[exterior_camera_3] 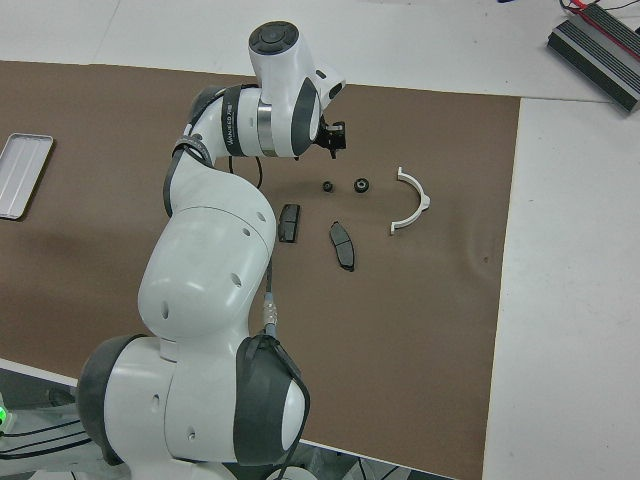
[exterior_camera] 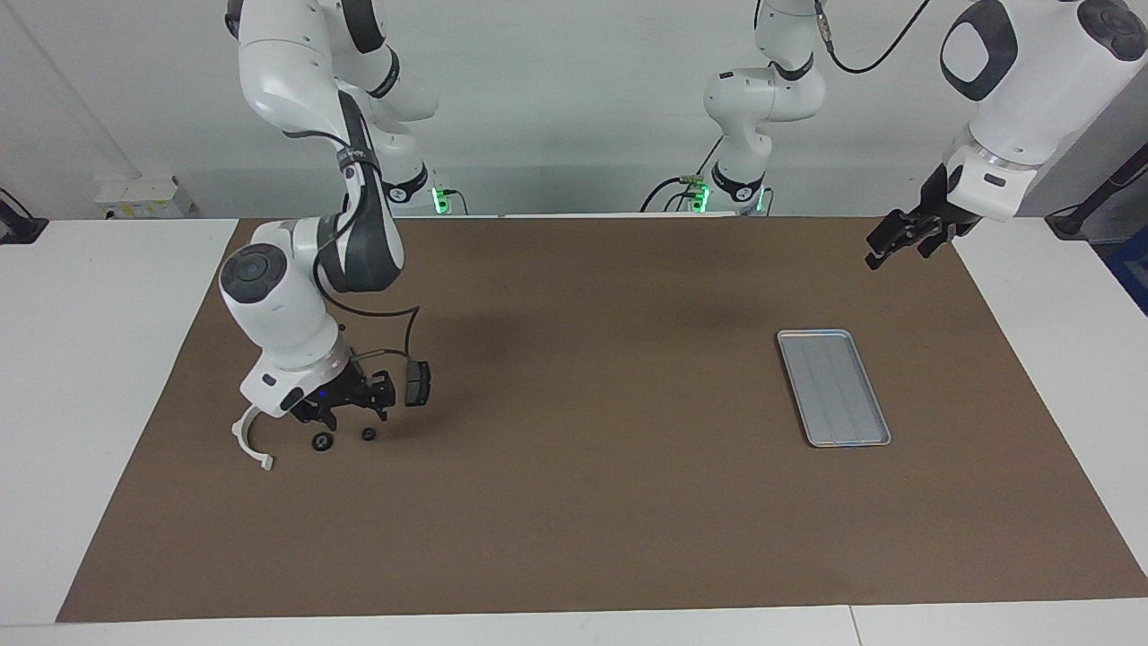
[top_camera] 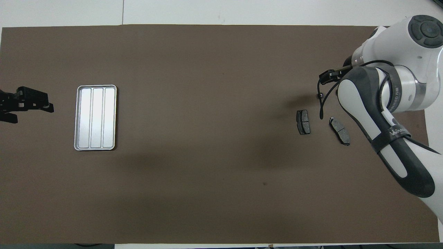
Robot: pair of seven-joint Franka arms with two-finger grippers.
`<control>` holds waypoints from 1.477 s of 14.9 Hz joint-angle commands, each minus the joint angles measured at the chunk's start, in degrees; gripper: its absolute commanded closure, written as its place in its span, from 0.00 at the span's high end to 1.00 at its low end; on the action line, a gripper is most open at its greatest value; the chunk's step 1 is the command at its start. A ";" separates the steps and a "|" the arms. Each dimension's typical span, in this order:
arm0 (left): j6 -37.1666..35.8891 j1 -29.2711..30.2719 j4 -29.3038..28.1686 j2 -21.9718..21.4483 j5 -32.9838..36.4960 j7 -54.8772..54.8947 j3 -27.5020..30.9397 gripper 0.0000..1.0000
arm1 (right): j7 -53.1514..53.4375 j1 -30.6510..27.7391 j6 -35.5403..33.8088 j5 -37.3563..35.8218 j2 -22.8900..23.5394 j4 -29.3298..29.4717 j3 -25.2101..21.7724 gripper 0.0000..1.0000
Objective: Place bearing gear from tray to pile
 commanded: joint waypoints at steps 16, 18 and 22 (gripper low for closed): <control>1.12 -0.16 -2.09 -1.87 0.84 0.39 0.02 1.00 | 8.28 -0.54 -25.66 2.72 -26.56 -1.20 0.88 1.00; 1.12 -0.16 -2.09 -1.87 0.84 0.39 0.11 1.00 | 7.84 -0.18 -25.49 2.63 -26.55 -0.58 0.97 1.00; 1.12 -0.16 -2.09 -1.87 0.84 0.39 0.02 1.00 | 7.05 2.36 -25.31 1.66 -26.21 0.12 0.01 1.00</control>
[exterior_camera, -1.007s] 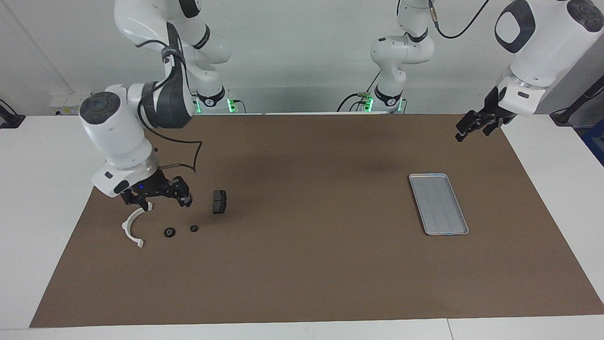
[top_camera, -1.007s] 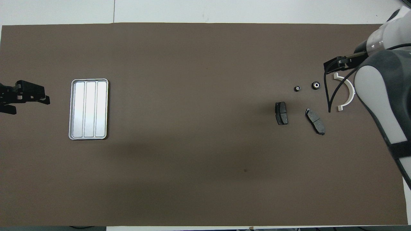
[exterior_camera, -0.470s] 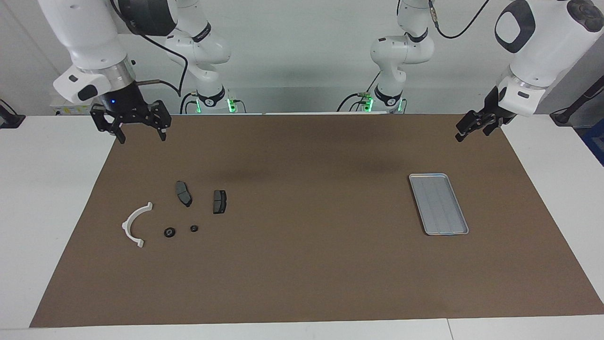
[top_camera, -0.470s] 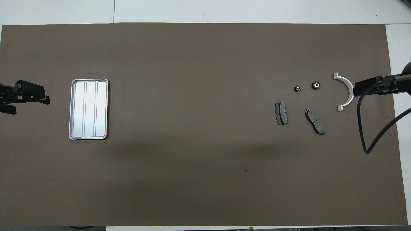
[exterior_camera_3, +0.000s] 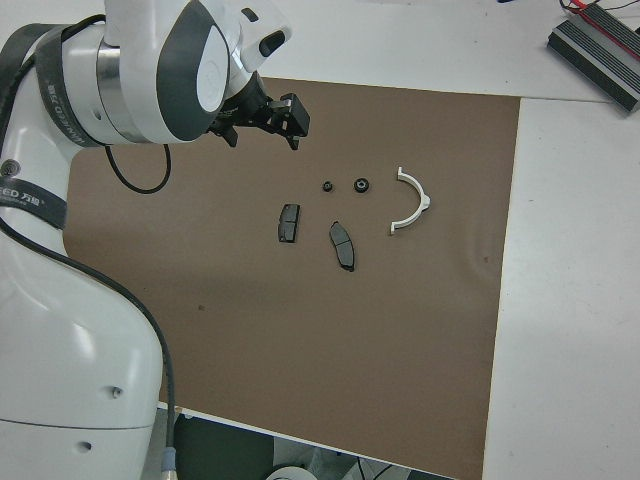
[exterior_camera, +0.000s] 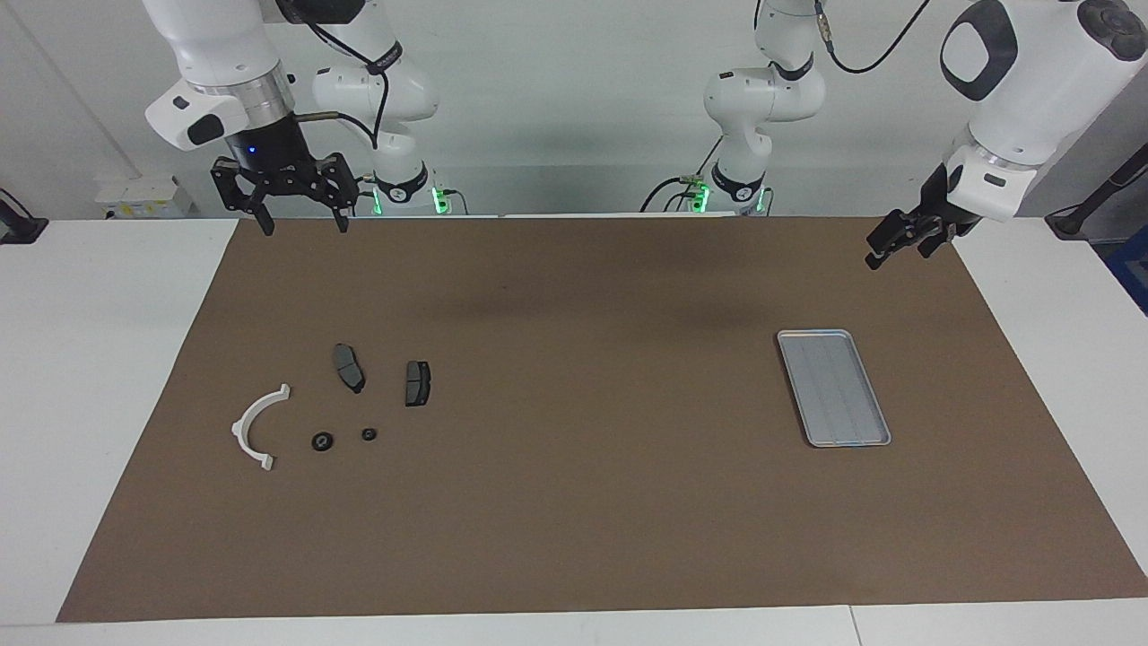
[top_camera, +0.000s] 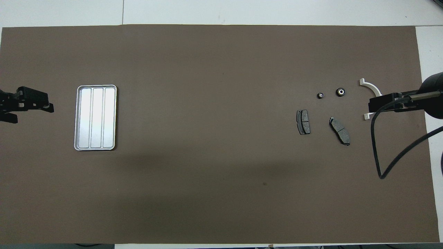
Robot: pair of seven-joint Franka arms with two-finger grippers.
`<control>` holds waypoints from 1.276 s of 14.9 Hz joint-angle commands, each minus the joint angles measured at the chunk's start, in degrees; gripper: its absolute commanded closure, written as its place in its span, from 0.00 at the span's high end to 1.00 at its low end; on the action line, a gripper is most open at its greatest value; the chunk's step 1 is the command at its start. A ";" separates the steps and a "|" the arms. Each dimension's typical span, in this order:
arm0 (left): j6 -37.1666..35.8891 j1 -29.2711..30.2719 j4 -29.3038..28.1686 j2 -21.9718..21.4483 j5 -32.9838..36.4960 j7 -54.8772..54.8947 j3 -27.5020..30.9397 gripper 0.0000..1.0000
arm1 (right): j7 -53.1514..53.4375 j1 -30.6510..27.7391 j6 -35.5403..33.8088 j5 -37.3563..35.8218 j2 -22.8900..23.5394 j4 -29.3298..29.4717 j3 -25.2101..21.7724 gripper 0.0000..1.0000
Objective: Place bearing gear from tray to pile
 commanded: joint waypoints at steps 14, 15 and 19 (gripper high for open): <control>1.12 -0.16 -2.18 -1.87 0.84 0.39 0.11 1.00 | 1.55 3.28 -2.06 0.01 -0.77 -1.48 -7.09 1.00; 1.12 -0.16 -2.09 -1.87 0.84 0.39 0.02 1.00 | 1.46 3.28 -1.71 0.01 -0.77 -1.39 -8.22 1.00; 1.12 -0.16 -2.09 -1.87 0.84 0.39 0.11 1.00 | 1.20 3.46 -1.71 0.01 -0.77 -1.30 -9.55 1.00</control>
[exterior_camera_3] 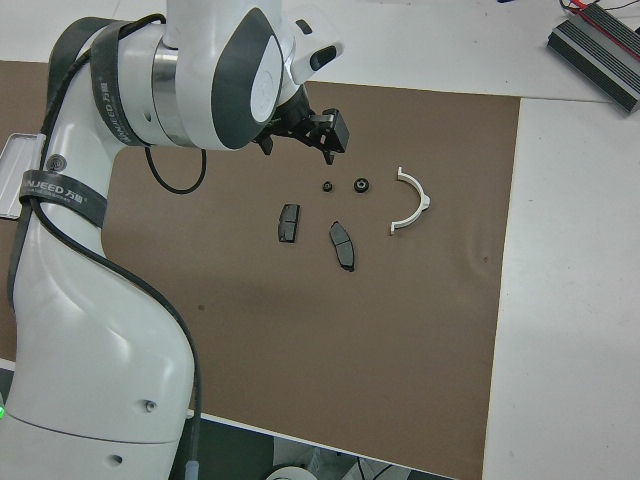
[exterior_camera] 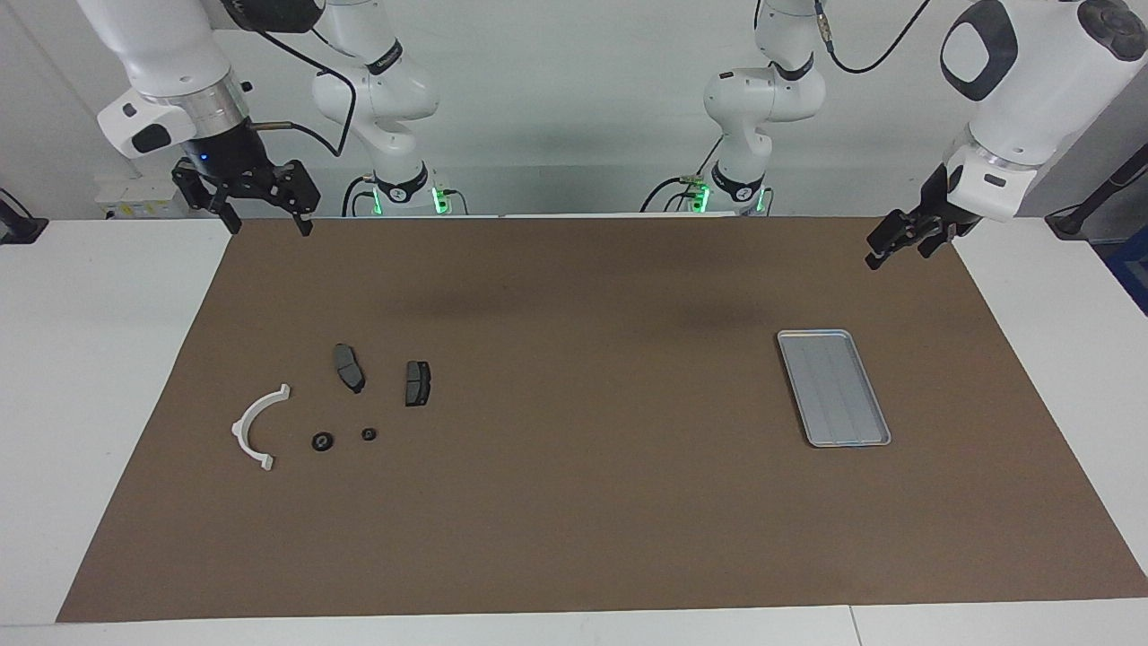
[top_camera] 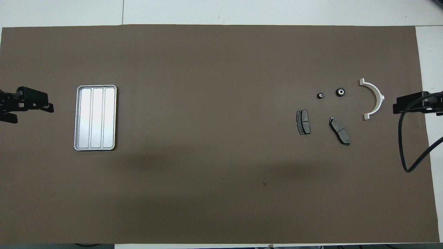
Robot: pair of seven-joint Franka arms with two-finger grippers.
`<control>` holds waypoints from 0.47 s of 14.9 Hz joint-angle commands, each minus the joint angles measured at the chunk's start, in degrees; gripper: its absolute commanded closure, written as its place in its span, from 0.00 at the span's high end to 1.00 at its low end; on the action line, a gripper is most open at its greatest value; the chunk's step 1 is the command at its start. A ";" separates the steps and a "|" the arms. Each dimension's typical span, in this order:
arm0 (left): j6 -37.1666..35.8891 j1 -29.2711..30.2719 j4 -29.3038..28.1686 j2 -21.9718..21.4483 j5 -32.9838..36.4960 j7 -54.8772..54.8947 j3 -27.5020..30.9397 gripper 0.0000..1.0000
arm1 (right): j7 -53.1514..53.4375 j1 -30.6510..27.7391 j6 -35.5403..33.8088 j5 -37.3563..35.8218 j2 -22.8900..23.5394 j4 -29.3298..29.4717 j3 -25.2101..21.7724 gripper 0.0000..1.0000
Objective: Place bearing gear from tray to pile
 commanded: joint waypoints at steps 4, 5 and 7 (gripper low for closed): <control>1.12 -0.16 -2.09 -1.87 0.84 0.39 0.11 1.00 | 0.35 0.43 -0.31 -0.01 -0.77 -0.49 -0.04 1.00; 1.12 -0.16 -2.18 -1.87 0.84 0.39 0.11 1.00 | 0.35 0.43 -0.31 -0.01 -0.86 -0.49 0.05 1.00; 1.12 -0.16 -2.09 -1.87 0.84 0.39 0.02 1.00 | 0.35 0.43 -0.48 0.08 -0.86 -0.58 0.05 1.00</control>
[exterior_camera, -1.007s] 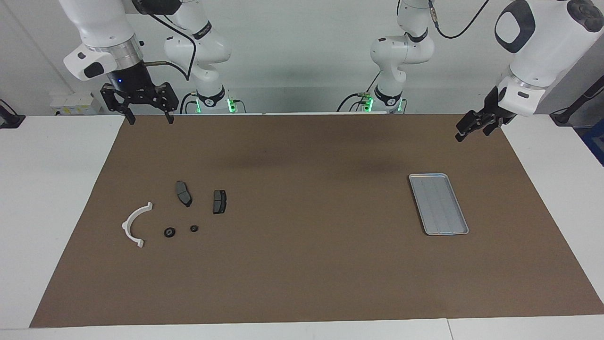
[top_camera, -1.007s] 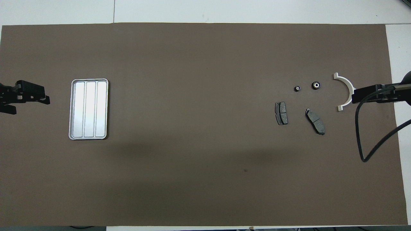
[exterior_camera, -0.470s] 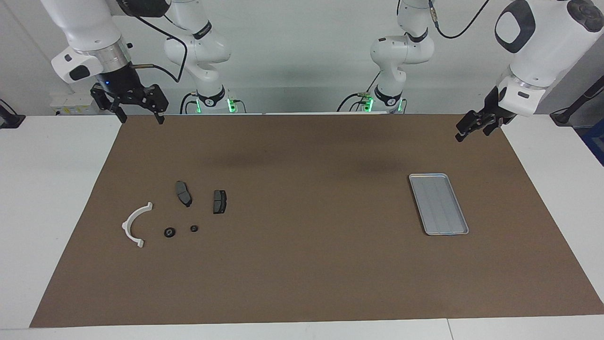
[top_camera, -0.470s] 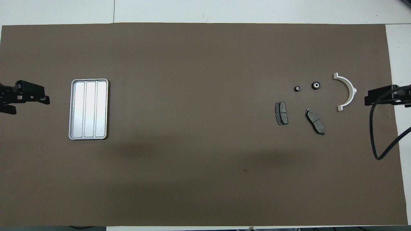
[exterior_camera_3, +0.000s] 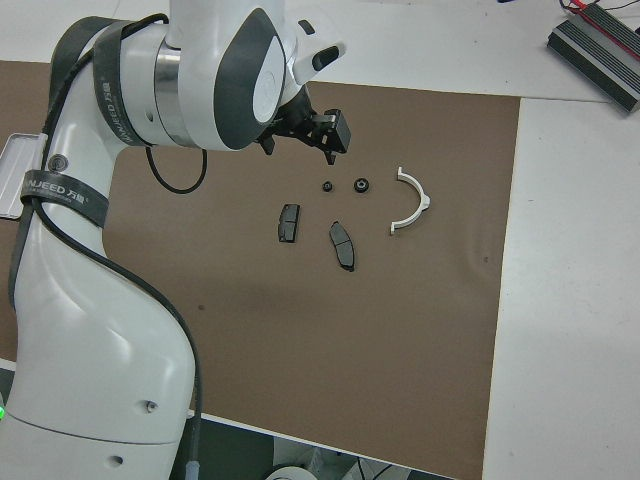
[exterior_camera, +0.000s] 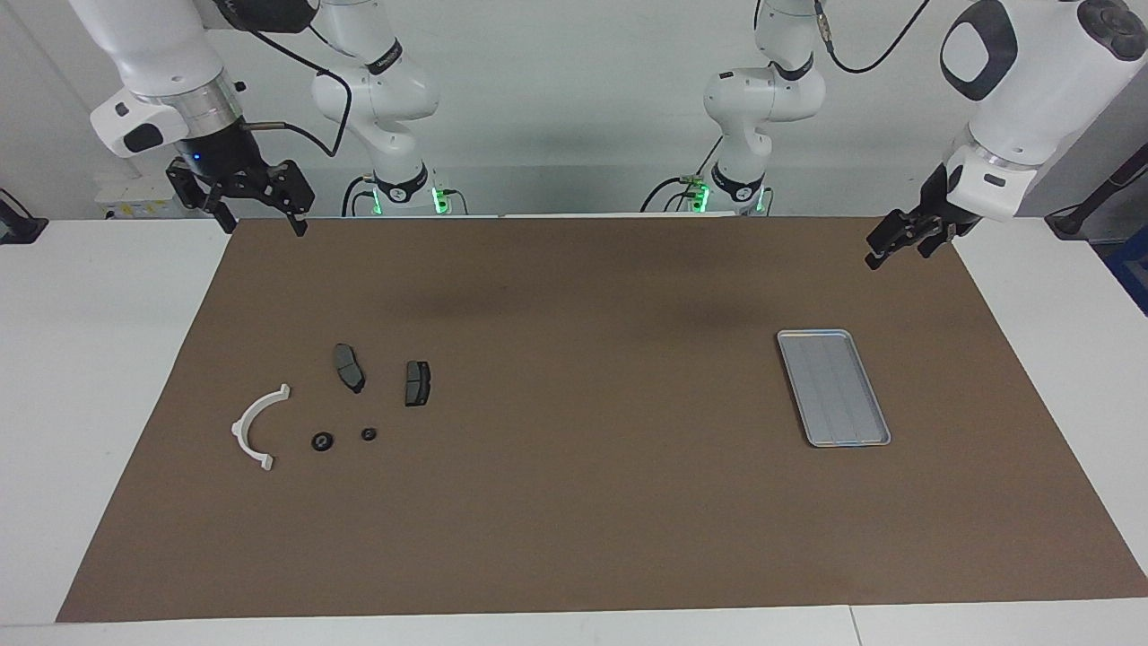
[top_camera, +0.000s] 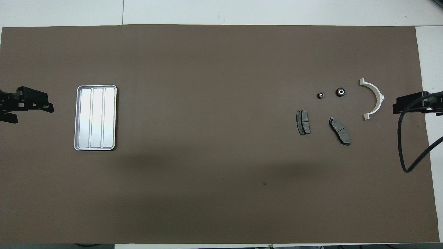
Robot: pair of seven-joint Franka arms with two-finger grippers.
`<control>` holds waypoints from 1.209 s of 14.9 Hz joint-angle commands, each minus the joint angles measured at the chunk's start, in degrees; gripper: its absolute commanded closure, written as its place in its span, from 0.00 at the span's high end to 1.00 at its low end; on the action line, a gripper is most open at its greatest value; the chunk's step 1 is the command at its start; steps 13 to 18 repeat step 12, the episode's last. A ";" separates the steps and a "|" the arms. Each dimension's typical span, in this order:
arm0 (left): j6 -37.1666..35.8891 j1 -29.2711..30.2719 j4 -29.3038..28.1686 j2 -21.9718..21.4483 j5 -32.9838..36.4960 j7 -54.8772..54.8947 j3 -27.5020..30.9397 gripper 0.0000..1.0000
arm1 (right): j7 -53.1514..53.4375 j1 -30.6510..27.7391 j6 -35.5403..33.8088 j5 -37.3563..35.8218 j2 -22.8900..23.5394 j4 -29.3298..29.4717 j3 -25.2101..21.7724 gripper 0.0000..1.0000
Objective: Place bearing gear from tray to pile
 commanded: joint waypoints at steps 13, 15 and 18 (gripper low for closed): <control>1.12 -0.16 -2.09 -1.87 0.84 0.39 0.11 1.00 | 0.53 0.12 -0.57 0.78 -0.93 -0.67 0.28 1.00; 1.12 -0.16 -2.09 -1.87 0.84 0.39 0.11 1.00 | 0.53 0.12 -0.57 0.78 -0.93 -0.67 0.28 1.00; 1.12 -0.16 -2.09 -1.87 0.84 0.39 0.11 1.00 | 0.53 0.12 -0.57 0.78 -0.93 -0.67 0.28 1.00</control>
